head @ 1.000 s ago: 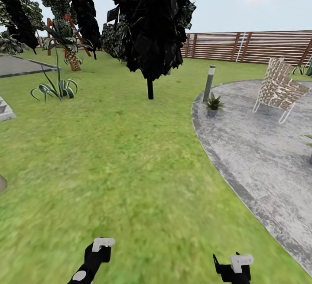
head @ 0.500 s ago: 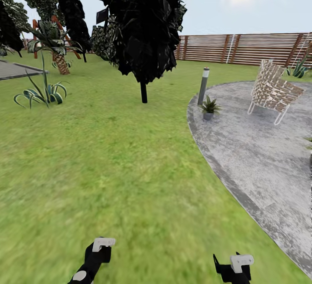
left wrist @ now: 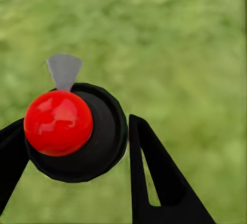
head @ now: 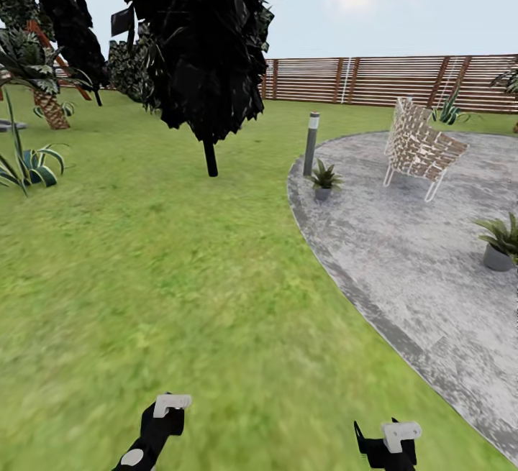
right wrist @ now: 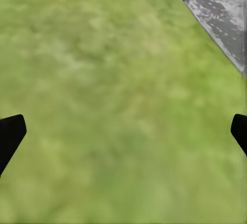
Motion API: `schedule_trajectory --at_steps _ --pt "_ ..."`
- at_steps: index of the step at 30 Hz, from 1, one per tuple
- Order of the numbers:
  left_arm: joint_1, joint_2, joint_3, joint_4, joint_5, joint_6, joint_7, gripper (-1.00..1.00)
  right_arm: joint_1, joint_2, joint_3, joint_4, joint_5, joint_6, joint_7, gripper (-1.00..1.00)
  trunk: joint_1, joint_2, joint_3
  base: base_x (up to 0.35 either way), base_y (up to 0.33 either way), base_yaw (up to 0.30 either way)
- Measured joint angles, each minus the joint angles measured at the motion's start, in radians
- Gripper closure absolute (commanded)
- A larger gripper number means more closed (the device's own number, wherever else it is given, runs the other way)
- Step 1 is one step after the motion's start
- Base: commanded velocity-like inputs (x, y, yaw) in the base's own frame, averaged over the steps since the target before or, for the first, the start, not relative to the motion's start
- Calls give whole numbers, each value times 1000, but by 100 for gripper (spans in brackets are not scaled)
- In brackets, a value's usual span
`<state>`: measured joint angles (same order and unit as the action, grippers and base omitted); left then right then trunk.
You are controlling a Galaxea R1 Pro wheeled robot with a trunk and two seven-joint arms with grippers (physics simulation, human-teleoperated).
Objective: Pick up the pesticide atomizer in the garden and spray insectifuge to fully cover both potted plants in the garden.
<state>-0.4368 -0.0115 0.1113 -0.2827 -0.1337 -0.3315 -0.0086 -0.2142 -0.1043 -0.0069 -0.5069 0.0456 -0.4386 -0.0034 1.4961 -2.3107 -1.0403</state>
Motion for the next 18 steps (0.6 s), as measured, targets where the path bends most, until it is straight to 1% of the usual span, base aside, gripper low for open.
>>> schedule_trajectory --at_steps 5,18 --pt "1 0 0 0 0 -1 0 100 0 0 0 0 0 0 0 -100 0 0 0 336 26 -36" --pt "1 0 0 0 0 -1 -1 100 0 0 0 0 0 0 1 -100 0 0 0 336 1 -2"
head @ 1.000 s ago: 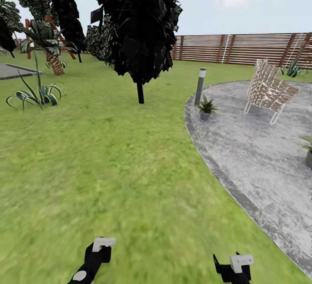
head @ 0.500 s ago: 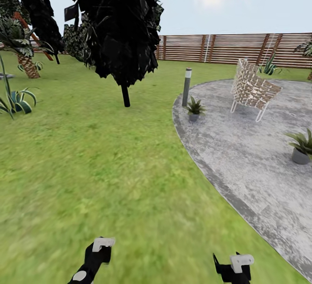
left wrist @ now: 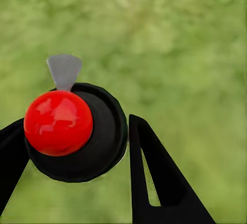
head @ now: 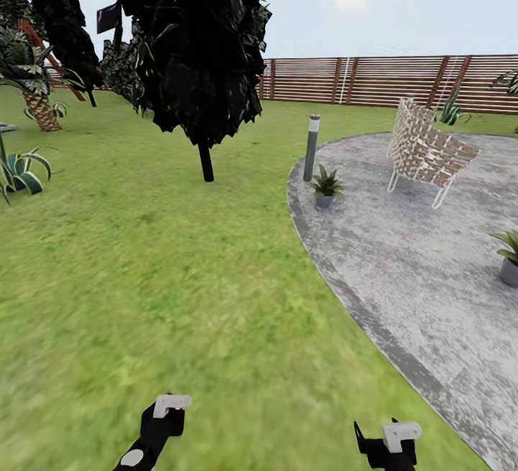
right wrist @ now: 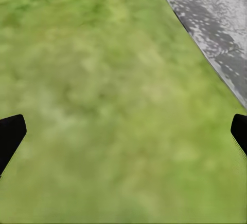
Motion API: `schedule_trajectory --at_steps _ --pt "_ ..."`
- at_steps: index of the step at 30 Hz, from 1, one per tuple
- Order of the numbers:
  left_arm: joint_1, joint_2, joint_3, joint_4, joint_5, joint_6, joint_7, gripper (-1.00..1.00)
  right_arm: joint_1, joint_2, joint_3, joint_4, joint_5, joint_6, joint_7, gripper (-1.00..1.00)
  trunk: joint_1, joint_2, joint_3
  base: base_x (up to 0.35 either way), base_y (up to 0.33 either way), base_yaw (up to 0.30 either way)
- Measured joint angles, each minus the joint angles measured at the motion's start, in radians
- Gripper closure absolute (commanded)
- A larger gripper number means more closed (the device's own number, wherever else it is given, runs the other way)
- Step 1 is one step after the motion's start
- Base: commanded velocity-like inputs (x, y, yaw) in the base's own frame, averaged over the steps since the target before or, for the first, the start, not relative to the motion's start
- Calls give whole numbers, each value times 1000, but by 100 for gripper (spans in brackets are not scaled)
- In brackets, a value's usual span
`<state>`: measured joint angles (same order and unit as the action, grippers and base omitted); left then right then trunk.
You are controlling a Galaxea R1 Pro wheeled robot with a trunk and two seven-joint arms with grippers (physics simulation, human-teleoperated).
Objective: Pick up the pesticide atomizer in the garden and spray insectifuge to fully cover both potted plants in the garden.
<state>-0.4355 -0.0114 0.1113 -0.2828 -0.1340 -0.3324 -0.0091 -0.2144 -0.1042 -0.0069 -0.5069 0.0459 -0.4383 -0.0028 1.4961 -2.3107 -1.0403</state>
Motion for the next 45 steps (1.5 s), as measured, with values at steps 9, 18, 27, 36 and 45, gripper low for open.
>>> schedule_trajectory --at_steps 9,18,27,36,45 --pt "0 0 0 0 0 0 0 100 0 0 0 0 0 -1 0 -100 0 0 0 337 0 0" --pt "0 0 0 0 0 0 0 100 0 0 0 0 0 0 0 -100 0 0 0 337 0 0" --pt "0 0 0 0 0 1 0 100 0 0 1 0 0 0 0 -100 0 0 0 337 0 0" --pt "0 0 0 0 0 1 0 100 0 0 0 0 0 -1 -1 -100 0 0 0 337 26 0" --pt "0 0 0 0 0 0 0 100 0 0 0 0 0 0 -1 -100 0 0 0 336 106 -131"
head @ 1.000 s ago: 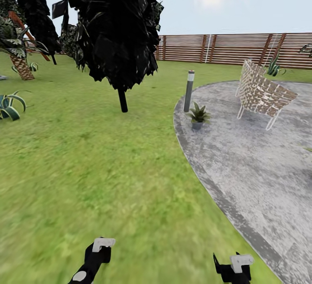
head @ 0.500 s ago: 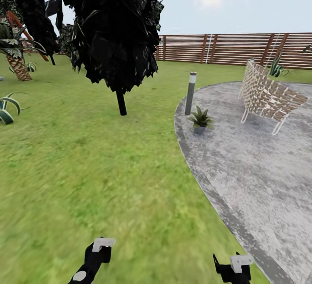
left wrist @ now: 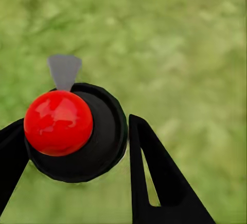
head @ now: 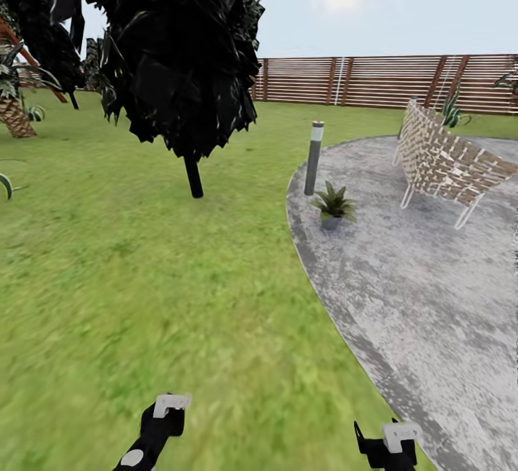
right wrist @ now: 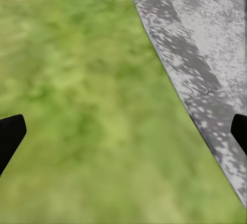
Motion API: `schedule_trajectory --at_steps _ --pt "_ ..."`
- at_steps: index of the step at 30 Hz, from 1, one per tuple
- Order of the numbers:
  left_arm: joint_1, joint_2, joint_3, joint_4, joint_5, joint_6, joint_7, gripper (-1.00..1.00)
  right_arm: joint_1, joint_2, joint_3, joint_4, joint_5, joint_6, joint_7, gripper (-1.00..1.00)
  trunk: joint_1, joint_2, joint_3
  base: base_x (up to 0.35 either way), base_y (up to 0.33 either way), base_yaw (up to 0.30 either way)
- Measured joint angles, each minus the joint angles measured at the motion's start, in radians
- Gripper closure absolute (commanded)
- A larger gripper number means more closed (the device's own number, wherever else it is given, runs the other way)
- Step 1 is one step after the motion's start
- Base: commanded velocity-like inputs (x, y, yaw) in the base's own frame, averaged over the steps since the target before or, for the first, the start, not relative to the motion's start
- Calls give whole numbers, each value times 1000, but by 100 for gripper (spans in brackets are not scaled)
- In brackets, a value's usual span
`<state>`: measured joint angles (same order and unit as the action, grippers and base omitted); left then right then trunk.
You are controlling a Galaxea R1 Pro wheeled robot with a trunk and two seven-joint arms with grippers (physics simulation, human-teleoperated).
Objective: Pick up the pesticide atomizer in the garden and spray insectifuge to fully cover both potted plants in the garden.
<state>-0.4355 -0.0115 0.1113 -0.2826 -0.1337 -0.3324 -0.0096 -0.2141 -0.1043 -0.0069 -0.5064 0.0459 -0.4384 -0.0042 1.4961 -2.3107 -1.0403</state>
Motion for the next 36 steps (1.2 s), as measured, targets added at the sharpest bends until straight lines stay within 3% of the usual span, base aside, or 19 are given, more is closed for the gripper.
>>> schedule_trajectory --at_steps 15,36 --pt "0 0 0 0 -1 0 0 100 0 0 0 1 0 0 0 -100 0 0 0 301 175 -258" --pt "0 0 0 0 -1 0 0 100 0 0 1 0 0 0 0 -100 0 0 0 322 124 -18"
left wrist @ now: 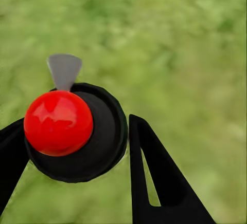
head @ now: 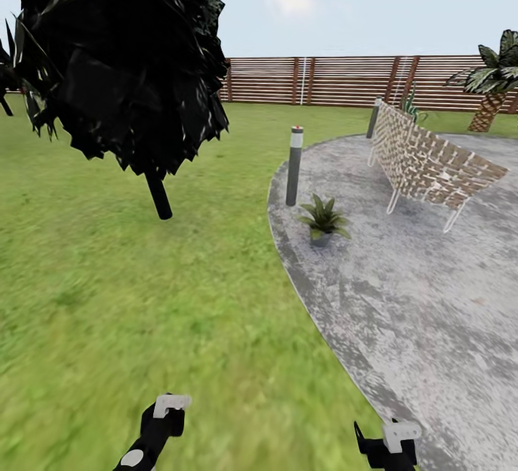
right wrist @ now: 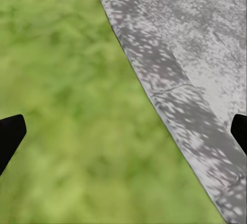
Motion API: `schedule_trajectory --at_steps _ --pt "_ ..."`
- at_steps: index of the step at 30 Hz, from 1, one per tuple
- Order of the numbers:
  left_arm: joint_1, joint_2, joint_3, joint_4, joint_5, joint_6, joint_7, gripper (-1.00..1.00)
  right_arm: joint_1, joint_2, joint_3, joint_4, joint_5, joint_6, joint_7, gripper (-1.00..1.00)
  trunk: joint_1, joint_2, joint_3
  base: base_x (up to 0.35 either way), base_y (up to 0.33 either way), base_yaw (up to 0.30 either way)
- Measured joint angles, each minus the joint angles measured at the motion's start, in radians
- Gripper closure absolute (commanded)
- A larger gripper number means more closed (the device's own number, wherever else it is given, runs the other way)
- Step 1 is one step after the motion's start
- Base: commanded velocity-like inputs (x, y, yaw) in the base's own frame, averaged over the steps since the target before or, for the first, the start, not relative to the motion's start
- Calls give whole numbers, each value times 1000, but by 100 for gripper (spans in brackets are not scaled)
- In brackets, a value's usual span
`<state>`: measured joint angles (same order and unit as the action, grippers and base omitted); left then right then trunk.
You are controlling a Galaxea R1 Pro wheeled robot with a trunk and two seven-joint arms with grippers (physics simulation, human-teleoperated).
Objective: Pick up the pesticide atomizer in the garden and spray insectifuge to fully cover both potted plants in the garden.
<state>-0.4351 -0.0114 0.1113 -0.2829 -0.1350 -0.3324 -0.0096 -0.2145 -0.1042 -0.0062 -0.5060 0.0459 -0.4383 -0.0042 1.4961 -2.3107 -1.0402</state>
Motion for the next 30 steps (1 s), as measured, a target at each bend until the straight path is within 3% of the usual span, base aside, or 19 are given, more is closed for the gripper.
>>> schedule_trajectory --at_steps 12,30 --pt "0 0 0 0 0 -1 0 100 0 0 0 0 0 0 0 -100 0 0 0 334 98 -213" --pt "0 0 0 0 0 -2 0 100 0 0 0 0 0 0 1 -100 0 0 0 334 98 -15"
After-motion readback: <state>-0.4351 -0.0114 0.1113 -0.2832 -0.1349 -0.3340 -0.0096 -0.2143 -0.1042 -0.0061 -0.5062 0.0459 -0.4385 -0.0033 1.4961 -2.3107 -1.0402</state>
